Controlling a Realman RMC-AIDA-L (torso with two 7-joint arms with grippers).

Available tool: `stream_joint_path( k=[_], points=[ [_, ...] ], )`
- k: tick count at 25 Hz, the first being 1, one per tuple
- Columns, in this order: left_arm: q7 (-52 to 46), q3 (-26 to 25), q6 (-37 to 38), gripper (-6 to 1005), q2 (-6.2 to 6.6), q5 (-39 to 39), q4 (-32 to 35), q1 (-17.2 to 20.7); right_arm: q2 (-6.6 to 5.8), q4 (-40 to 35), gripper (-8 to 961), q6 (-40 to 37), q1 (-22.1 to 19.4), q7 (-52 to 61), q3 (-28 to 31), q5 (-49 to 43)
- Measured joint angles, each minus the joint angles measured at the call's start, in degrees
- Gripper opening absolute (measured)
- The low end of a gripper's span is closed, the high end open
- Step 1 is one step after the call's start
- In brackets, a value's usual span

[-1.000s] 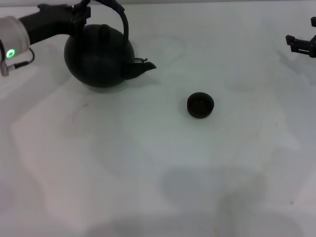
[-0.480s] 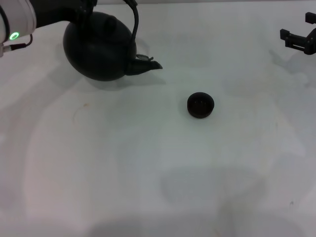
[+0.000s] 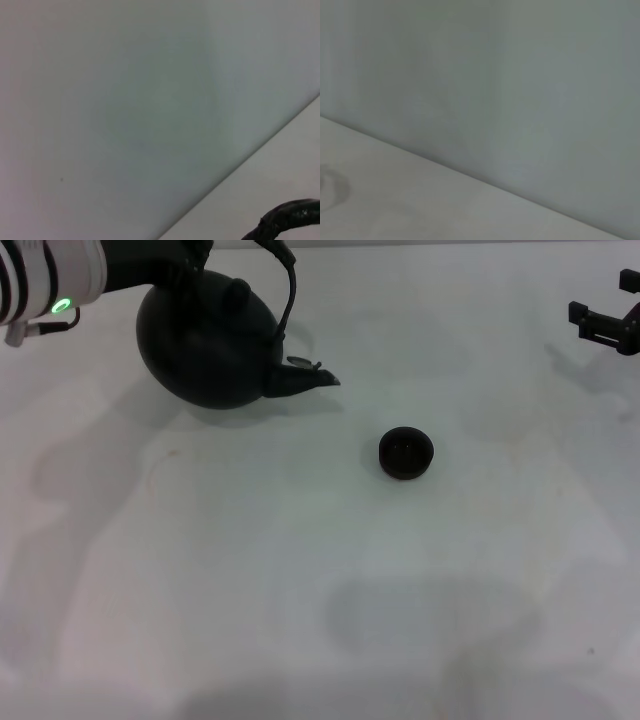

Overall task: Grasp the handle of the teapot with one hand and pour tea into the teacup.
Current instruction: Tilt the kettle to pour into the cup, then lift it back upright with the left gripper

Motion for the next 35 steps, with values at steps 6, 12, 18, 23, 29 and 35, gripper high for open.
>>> stream_joint_path(
  k=[6,12,18,23,29,35],
  points=[
    [-0.84,1.14,0.57,137,0.07,2.08,1.72,0.0,0.0,0.69,845,0.27,-0.19,-0.54,0.0,0.82],
    [-1.83,3.6,0.84,135,0.15,5.21,3.81,-0.11,-0.05,0.69,845,0.66,-0.51,-0.57,0.08,1.62],
    [-4.01,5.33,1.24,133,0.06,6.99,4.95,-0.63,-0.16,0.44,845,0.67,-0.55,-0.52,0.18,2.47],
    [-5.75,7.6,1.26,130,0.04,7.5,4.67,-1.55,-0.23,0.0,845,2.23,-0.57,0.25,0.18,2.85],
    [-10.77,10.71,1.33,129,-0.01,11.96,4.35,-3.29,-0.45,-0.07,845,2.55,-0.33,0.38,0.18,3.03],
    [-12.75,12.27,1.58,127,-0.06,15.29,4.59,-4.15,-0.59,0.02,845,2.28,-0.25,0.43,0.89,3.04]
  ],
)
